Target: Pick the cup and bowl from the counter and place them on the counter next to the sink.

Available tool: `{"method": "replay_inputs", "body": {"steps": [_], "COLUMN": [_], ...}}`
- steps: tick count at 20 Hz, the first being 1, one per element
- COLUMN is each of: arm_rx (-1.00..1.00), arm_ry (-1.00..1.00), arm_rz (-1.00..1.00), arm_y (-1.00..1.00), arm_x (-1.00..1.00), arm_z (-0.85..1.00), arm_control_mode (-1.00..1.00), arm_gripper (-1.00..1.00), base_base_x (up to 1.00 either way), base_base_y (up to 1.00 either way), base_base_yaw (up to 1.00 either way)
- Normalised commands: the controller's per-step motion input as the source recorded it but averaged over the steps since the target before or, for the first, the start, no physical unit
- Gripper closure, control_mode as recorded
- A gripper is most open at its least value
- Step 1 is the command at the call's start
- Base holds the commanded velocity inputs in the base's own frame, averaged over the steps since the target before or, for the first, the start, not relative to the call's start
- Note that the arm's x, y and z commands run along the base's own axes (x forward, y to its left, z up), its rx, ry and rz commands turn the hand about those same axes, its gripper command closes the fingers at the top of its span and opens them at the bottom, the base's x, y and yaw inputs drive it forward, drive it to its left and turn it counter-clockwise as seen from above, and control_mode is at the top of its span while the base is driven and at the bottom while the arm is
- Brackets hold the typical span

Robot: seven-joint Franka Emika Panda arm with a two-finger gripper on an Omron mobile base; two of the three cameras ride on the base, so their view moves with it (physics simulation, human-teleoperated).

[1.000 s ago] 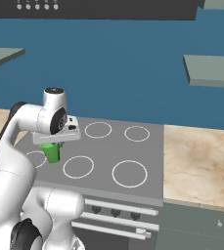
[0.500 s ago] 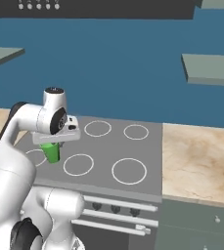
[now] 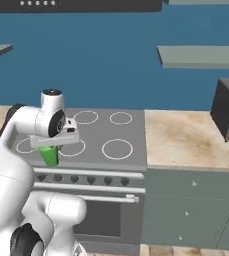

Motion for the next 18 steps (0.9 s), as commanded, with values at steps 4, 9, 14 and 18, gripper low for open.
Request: {"method": "replay_inputs", "body": {"steps": [4, 9, 14, 18], "arm_rx": [0.00, 0.00, 0.00, 0.00], "arm_ry": [0.00, 0.00, 0.00, 0.00], "arm_rz": [0.00, 0.00, 0.00, 0.00], "arm_y": [0.00, 0.00, 0.00, 0.00], "arm_x": [0.00, 0.00, 0.00, 0.00], "arm_z": [0.00, 0.00, 0.00, 0.00], "arm_control_mode": [1.00, 1.00, 1.00, 1.00], "arm_gripper": [1.00, 1.00, 1.00, 1.00], "base_base_x": [-0.01, 0.00, 0.00, 0.00], "base_base_y": [-0.19, -0.26, -0.30, -0.31], "base_base_yaw": [-0.64, -0.73, -0.76, -0.79]}}
